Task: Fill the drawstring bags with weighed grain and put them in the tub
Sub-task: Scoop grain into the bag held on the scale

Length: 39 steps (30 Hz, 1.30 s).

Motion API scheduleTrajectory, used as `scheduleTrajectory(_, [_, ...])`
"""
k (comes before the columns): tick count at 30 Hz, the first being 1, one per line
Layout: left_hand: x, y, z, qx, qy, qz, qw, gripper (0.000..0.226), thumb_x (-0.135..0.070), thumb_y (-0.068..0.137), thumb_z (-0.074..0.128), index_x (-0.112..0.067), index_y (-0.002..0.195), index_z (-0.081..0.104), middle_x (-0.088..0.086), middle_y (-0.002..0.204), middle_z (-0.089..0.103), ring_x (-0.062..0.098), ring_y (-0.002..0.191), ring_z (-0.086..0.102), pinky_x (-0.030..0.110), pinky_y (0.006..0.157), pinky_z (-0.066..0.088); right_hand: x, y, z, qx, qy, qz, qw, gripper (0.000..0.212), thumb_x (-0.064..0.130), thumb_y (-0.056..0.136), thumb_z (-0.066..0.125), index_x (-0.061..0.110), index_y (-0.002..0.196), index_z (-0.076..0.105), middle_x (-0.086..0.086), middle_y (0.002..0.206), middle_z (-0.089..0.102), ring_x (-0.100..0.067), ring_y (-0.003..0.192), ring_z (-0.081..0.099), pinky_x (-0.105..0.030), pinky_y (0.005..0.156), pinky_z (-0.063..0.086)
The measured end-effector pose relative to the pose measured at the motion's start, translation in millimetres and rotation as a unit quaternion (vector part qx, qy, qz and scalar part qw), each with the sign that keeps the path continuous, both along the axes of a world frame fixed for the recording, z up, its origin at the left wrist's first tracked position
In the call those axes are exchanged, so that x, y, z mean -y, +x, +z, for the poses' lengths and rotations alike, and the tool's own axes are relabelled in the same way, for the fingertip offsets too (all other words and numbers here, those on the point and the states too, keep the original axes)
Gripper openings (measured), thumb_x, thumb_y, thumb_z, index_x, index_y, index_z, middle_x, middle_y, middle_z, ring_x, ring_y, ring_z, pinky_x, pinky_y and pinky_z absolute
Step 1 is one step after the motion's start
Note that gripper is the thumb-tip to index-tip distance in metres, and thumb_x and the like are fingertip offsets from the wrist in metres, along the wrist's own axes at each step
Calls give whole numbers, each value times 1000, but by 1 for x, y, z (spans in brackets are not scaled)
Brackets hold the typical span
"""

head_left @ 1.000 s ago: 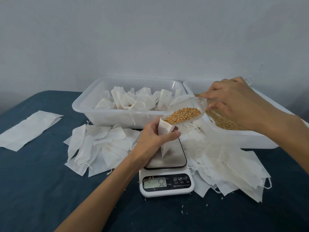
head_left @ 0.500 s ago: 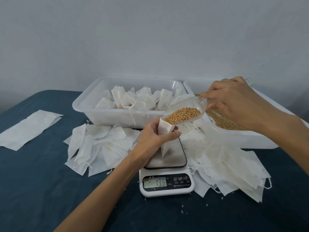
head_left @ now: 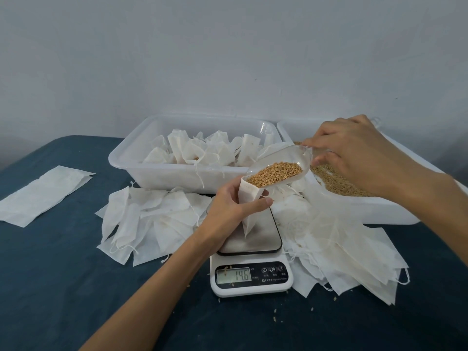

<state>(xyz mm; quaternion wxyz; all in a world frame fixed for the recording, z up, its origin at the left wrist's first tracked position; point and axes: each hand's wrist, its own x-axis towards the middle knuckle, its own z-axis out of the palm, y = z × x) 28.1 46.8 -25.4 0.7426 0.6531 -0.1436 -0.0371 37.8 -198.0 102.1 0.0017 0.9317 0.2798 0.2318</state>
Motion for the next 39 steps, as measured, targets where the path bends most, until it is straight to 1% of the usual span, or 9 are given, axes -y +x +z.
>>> scheduleTrajectory(8, [0,1,-1,5,12,2,1000,52,-25,78,86,-20,127,70,2,112,78,15,109,72,37,103,54,1,0,0,5,-4,3,1000,30,17,89,74,18,119,74,-2,103,68,-28,96,61,-43,93,32])
scheduleTrajectory(11, [-1,1,0,6,11,1,1000,51,-24,79,86,-20,127,70,2,113,78,14,109,72,34,100,54,1,1,0,6,-3,1,1000,31,18,90,73,18,121,73,-2,104,68,-27,97,61,-42,93,32])
scheduleTrajectory(17, [0,0,0,5,15,3,1000,50,-25,78,86,-19,126,70,2,111,78,15,107,72,38,103,55,0,0,-1,5,-6,-3,1000,31,19,89,74,18,120,73,-2,103,68,-27,96,61,-44,93,34])
scheduleTrajectory(21, [-1,0,1,1,6,-1,1000,51,-24,79,85,-17,127,69,2,111,78,13,106,72,30,95,54,0,0,0,7,-9,-3,1000,31,18,89,74,18,120,73,-2,102,68,-27,96,61,-44,93,34])
scheduleTrajectory(25, [-1,-1,1,2,8,-1,1000,43,-13,86,85,-16,127,70,2,110,77,11,104,72,27,91,53,-1,-1,1,-1,-5,-6,1000,32,20,91,71,19,123,72,-1,104,67,-25,97,60,-40,93,31])
scheduleTrajectory(28, [-1,-1,1,3,8,0,1000,42,-12,87,84,-16,127,70,3,112,77,13,106,72,29,93,54,-2,-3,2,-7,-5,-11,1000,32,20,93,69,20,124,71,0,105,67,-24,99,59,-39,95,29])
scheduleTrajectory(31, [-1,-1,1,5,5,0,1000,45,-17,83,86,-17,126,71,4,113,77,16,108,72,33,98,55,-3,-4,2,-15,-6,-19,1000,32,20,93,68,19,125,71,-2,107,67,-26,100,59,-40,95,29])
scheduleTrajectory(35, [-1,-1,2,5,3,1,1000,47,-22,80,85,-17,125,71,3,111,78,16,107,72,31,97,55,-2,2,-3,-53,14,-39,998,33,19,93,70,18,125,71,-3,108,67,-27,104,60,-44,97,34])
scheduleTrajectory(39, [-1,-2,1,-4,8,3,1000,43,-14,86,85,-14,125,70,3,114,78,15,109,73,31,97,55,4,4,-14,-93,65,-40,993,31,19,93,71,18,124,71,0,102,66,-25,101,60,-46,95,42])
